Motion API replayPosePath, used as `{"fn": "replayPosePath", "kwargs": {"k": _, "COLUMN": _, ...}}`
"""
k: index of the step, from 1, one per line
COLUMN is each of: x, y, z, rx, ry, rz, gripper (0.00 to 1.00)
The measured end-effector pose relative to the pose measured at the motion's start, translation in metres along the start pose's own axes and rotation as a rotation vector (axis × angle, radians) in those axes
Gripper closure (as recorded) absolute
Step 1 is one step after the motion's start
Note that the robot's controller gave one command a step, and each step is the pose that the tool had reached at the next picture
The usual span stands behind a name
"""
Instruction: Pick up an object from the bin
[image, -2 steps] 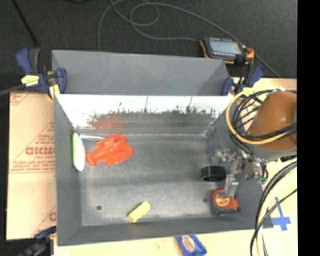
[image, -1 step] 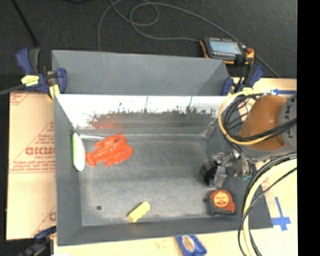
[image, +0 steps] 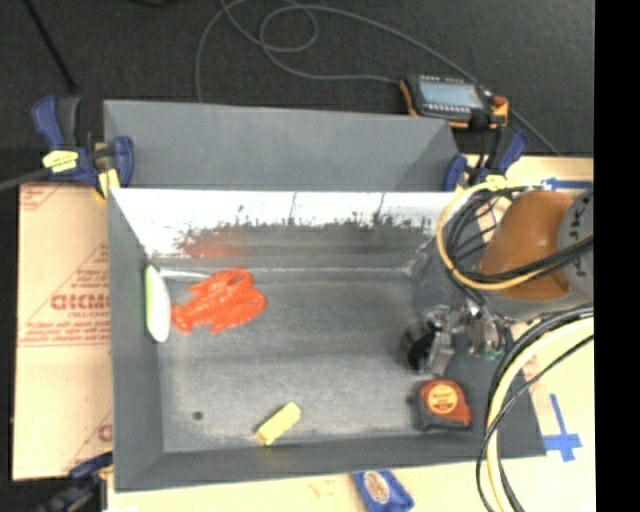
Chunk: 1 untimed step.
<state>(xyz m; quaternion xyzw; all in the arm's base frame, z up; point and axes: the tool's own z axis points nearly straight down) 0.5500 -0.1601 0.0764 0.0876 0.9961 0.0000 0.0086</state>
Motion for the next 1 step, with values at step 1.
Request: {"fn": "replayPosePath", "kwargs": {"k": 1, "x": -0.0344, "y": 0.0175, "z": -0.1373, "rx": 0.002, "ry": 0.012, "rz": -0.005, "gripper": 1.0}}
